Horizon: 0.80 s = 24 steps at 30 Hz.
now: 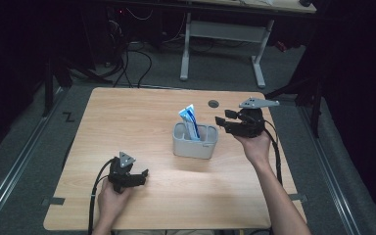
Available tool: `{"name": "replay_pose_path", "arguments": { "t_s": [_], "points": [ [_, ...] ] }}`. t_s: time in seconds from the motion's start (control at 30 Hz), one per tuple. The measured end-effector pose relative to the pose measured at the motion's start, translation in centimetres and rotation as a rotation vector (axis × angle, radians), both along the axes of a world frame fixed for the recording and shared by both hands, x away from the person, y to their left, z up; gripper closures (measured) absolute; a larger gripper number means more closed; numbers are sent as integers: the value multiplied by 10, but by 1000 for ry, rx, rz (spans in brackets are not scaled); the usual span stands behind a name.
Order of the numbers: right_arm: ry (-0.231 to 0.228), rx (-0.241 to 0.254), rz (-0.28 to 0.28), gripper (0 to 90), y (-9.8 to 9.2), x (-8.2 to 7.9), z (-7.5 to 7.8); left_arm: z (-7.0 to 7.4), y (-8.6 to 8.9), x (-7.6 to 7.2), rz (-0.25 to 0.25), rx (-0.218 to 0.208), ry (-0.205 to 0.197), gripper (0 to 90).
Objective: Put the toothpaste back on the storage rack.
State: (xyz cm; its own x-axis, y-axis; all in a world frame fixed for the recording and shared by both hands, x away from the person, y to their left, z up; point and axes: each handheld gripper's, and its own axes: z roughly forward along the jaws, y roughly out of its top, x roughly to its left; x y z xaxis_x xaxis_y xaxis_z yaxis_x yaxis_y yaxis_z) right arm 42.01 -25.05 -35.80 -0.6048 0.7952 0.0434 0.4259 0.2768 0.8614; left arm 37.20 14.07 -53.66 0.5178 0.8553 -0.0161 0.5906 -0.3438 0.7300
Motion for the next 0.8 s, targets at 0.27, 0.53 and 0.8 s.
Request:
{"name": "replay_pose_path", "arguments": {
  "t_s": [0.27,0.53,0.8],
  "points": [
    [-7,-10,-18,493,-6,-4,3,0,0,0,0,0,0,176],
    [-28,-43,-26,492,-11,-12,7,0,0,0,1,0,0,176],
    [-26,-26,-47,492,-24,-19,6,0,0,0,1,0,0,176]
  ]
}}
